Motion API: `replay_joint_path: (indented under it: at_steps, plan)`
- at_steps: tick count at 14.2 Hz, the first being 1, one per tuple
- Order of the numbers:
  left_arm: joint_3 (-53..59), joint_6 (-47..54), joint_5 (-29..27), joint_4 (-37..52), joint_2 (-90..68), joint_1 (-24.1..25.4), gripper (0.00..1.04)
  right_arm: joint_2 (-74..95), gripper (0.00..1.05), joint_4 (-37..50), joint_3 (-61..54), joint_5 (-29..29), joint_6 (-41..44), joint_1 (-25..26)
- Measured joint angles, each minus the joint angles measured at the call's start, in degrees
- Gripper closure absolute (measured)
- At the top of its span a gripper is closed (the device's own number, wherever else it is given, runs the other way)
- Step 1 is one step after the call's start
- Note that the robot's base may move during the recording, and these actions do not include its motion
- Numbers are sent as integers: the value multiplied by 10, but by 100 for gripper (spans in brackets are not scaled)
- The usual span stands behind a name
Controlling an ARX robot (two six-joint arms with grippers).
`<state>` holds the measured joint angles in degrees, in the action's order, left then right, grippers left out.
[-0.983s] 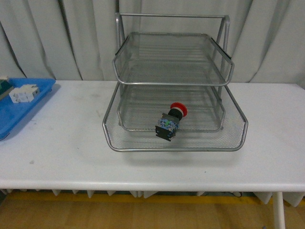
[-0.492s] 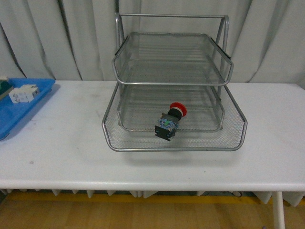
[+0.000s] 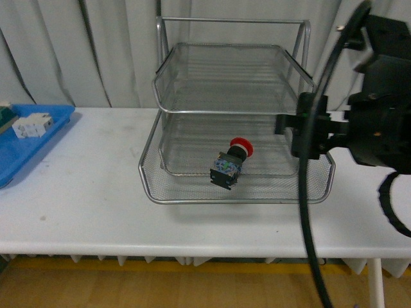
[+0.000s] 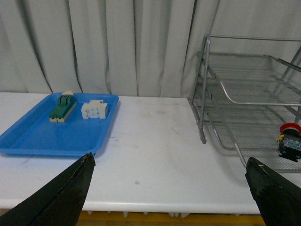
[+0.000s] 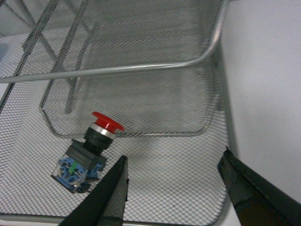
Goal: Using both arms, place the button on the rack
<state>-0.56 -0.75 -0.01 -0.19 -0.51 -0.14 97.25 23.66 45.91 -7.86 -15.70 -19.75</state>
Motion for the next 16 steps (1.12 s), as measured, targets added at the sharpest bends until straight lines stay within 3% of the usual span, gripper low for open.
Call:
replay_joint_path:
  at_steps: [2,4,5,11,16]
  plan:
    - [0,0,0,0,0,0,7,20,66,-44,30,4,-11,-33]
    - [0,0,0,0,0,0,7,20,96,-89,30,27,-24,-67]
    - [0,0,0,0,0,0,7,20,103,-114,24,41,-34,-77]
    - [0,0,0,0,0,0,7,89,103,-123,12,49,-40,-100]
    - [0,0,0,0,0,0,7,142,103,-122,66,32,-42,-86]
